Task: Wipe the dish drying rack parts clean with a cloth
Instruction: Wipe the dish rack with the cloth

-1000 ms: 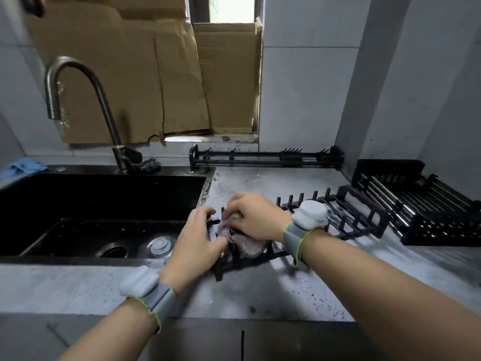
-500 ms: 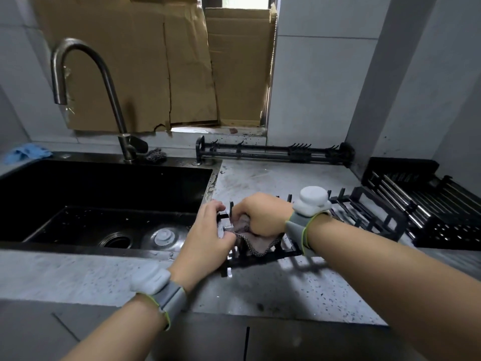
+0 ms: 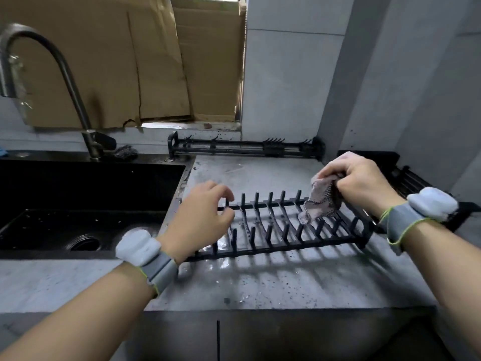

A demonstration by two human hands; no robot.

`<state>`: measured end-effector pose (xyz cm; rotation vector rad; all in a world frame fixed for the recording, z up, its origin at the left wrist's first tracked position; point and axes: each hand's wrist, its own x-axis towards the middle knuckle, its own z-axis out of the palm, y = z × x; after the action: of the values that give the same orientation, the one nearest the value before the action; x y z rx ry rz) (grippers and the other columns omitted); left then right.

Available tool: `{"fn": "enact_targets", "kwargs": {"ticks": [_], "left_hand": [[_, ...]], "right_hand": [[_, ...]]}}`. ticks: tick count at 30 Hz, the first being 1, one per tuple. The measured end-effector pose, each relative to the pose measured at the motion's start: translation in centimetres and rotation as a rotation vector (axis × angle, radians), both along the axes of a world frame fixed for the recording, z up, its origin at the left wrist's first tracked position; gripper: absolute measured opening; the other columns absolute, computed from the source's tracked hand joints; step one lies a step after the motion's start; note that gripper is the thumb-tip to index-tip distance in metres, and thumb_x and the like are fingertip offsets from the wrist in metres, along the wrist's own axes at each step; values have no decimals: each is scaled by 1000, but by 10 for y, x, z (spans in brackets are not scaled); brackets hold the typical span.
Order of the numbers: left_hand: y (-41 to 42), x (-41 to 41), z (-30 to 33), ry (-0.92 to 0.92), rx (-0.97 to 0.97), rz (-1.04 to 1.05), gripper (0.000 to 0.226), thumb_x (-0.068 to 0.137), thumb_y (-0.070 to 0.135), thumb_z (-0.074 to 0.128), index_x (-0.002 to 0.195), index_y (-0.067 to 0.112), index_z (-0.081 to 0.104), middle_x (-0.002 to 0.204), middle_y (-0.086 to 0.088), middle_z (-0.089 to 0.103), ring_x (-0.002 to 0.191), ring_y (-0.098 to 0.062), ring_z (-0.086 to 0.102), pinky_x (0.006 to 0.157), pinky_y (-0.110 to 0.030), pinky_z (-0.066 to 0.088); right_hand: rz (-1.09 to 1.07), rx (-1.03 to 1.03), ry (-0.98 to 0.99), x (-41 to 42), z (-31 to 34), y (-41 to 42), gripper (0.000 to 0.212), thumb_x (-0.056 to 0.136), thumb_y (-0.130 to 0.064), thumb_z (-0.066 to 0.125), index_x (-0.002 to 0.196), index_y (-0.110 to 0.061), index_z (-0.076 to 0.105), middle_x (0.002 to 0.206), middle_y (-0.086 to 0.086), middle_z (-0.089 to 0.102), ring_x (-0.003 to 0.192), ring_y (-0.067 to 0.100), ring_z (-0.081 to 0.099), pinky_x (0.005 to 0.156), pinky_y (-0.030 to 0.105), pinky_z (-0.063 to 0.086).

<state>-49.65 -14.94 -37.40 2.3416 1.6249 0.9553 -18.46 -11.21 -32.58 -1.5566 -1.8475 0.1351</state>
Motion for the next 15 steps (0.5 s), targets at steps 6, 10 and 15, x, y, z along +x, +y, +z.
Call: {"fn": "enact_targets", "kwargs": {"ticks": [6, 10, 15], "left_hand": [[2, 40, -14, 226, -109, -104, 35, 96, 57, 47, 108, 30, 67, 106, 9, 60, 98, -13, 57, 84, -35, 51], [6, 33, -17, 339, -167, -158, 47, 89, 71, 46, 118, 37, 62, 121, 12, 57, 108, -12, 56, 89, -35, 51], [5, 34, -17, 470, -215, -191, 78, 69, 84, 61, 131, 38, 49, 130, 16, 45, 88, -7, 53, 79, -30, 48]], "right_hand": [[51, -138, -533, 17, -20, 2, 29, 85, -13, 56, 100, -31, 73, 108, -3, 51, 102, 22, 59, 86, 27, 44], [78, -403, -702, 19, -26, 6, 31, 97, -37, 47, 111, -23, 72, 125, 2, 52, 115, 20, 55, 102, 29, 40], [18, -500, -776, 10, -19, 23, 25, 93, -30, 51, 94, -16, 72, 105, 10, 68, 99, 30, 60, 89, 33, 50]]}}
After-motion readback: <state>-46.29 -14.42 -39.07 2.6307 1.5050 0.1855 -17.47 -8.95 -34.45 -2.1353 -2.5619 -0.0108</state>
